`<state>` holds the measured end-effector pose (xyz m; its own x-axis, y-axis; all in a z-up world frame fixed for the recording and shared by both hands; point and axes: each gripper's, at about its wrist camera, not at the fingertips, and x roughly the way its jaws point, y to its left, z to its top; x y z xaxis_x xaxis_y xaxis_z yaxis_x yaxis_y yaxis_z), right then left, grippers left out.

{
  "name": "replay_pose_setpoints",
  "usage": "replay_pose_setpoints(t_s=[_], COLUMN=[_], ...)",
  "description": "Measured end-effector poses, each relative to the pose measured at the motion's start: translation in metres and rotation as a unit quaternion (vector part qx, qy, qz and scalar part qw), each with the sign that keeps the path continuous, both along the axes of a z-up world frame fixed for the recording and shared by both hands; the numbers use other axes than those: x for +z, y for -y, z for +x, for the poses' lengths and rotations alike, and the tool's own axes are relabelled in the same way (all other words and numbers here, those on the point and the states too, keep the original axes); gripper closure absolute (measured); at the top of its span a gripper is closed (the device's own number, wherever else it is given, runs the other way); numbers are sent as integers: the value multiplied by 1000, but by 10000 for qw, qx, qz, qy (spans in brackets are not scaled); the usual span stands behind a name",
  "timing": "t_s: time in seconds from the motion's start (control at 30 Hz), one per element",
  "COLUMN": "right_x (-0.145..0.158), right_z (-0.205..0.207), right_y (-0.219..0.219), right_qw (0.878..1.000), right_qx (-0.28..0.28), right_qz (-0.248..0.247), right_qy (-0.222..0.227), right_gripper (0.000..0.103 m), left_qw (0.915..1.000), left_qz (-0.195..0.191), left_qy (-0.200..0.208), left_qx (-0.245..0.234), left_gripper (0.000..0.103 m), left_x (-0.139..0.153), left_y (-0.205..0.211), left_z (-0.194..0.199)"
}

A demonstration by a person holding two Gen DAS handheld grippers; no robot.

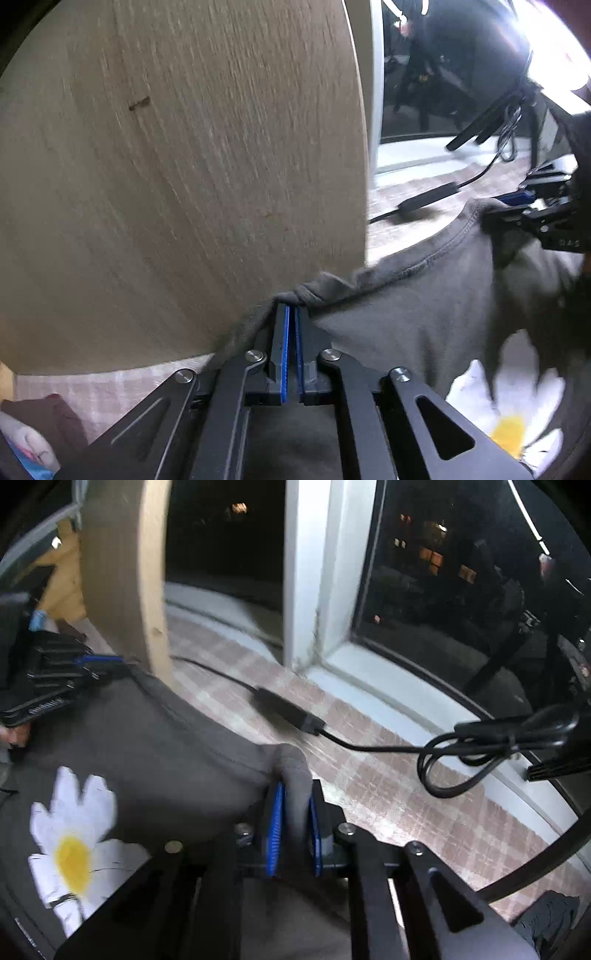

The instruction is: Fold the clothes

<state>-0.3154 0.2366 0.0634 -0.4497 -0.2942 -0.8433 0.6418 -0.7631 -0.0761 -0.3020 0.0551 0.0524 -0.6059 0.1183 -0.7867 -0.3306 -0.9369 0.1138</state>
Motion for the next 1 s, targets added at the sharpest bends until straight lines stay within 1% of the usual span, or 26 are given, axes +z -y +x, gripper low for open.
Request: replay_pose_setpoints(t_s=[0.03, 0.07, 0.1, 0.17, 0.27, 0.3, 0.33, 0.37, 0.43, 0.47, 0.5, 0.57, 0.63, 0.7, 0.8, 0.87, 0.9, 0.97, 1.0], right_x=[-4, -4, -1, 7, 31, 39, 46, 54, 69, 76, 82, 90, 89, 89, 79, 74, 73, 71, 70], right_z=[-4, -5, -5, -3, 14, 24, 35, 48, 73, 87, 99, 119, 133, 148, 166, 185, 196, 218, 230], right_y=[0, -3, -6, -14, -24, -25, -26, -26, -25, -25, -24, -22, -16, -8, 9, 15, 15, 11, 4], right_qw=[9999, 9998, 9997, 9992, 9982, 9978, 9975, 9969, 9953, 9941, 9931, 9894, 9849, 9837, 9824, 9808, 9805, 9804, 9799], right_qx=[-82, -155, -215, -280, -264, -221, -174, -86, 71, 128, 165, 256, 386, 480, 659, 772, 793, 804, 771], right_qz=[94, 68, -8, -218, -541, -625, -688, -778, -966, -1077, -1163, -1426, -1657, -1669, -1611, -1610, -1594, -1550, -1551], right_qy=[36, 82, 126, 180, 25, -3, -36, -30, -2, -7, -3, 108, 323, 460, 682, 783, 827, 912, 989], right_gripper=[75, 64, 61, 61, 58, 58, 58, 58, 58, 58, 58, 58, 58, 58, 58, 58, 58, 58, 58], left_qw=[10000, 9999, 9998, 9994, 9978, 9970, 9961, 9954, 9943, 9935, 9929, 9913, 9886, 9846, 9754, 9684, 9647, 9568, 9531], left_qz=[-68, -136, -170, -129, 117, 193, 245, 283, 245, 217, 208, 218, 236, 243, 449, 634, 709, 843, 974], left_qy=[-21, -42, -78, -200, -484, -576, -659, -720, -786, -806, -774, -621, -391, -120, 445, 828, 1008, 1331, 1479], left_qx=[30, 60, 105, 242, 433, 476, 527, 564, 682, 769, 880, 1143, 1432, 1726, 2113, 2264, 2327, 2442, 2453], left_gripper=[96, 96, 96, 96, 93, 88, 85, 85, 83, 83, 82, 79, 78, 78, 78, 78, 78, 78, 78], left_x=[2, 3, 9, 36, 83, 99, 114, 128, 155, 165, 168, 167, 159, 142, 109, 77, 63, 43, 34], left_y=[1, 2, 6, 24, 45, 55, 61, 70, 102, 116, 122, 135, 145, 154, 166, 162, 160, 166, 168], left_z=[0, -1, 2, 15, 43, 60, 77, 94, 141, 164, 181, 218, 258, 297, 355, 385, 399, 433, 447])
